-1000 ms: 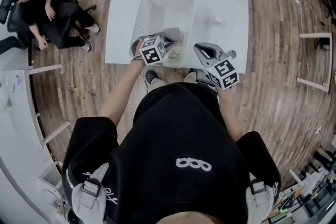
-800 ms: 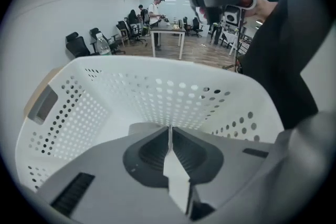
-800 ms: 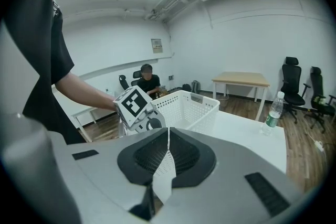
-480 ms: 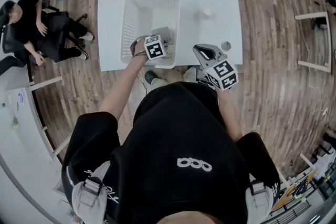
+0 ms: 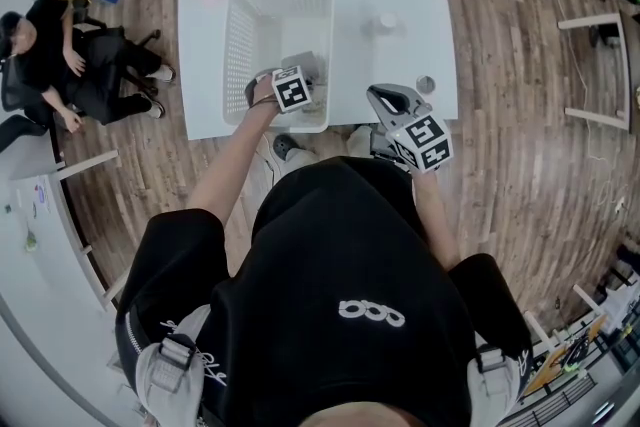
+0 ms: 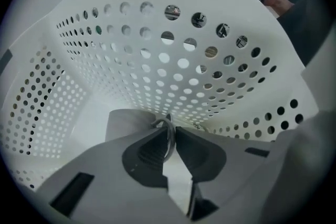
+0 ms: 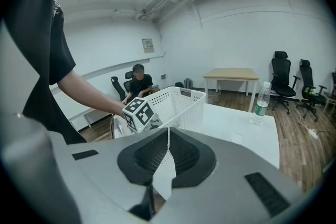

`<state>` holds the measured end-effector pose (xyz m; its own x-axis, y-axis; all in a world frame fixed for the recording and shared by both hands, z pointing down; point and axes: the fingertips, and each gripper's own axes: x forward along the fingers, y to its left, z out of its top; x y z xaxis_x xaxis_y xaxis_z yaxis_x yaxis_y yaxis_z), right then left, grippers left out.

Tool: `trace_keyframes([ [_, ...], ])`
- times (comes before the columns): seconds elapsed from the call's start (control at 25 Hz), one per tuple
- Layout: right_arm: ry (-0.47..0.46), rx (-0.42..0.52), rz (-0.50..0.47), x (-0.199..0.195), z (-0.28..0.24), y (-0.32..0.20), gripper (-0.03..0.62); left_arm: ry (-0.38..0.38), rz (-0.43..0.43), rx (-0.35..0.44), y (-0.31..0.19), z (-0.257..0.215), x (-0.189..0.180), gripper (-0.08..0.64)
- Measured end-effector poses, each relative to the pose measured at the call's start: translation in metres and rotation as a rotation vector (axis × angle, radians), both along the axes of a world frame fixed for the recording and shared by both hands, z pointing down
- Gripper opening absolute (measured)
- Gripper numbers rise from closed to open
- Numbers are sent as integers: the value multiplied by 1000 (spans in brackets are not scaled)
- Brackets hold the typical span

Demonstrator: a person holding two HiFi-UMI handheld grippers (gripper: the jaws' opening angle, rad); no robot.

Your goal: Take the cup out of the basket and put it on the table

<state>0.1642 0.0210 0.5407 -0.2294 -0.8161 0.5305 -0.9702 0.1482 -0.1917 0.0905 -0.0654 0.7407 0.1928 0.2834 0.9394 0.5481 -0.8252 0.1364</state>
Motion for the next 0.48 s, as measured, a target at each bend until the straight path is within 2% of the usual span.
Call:
trace_keyframes([
  [0.08,-1,-3,1,1,0,0,31,1,-13,-7,-2,-2,0,37],
  [0.48,-8,-7,-11,-4,4,-6,31,58,-110,-30,-19,-15,5,34],
])
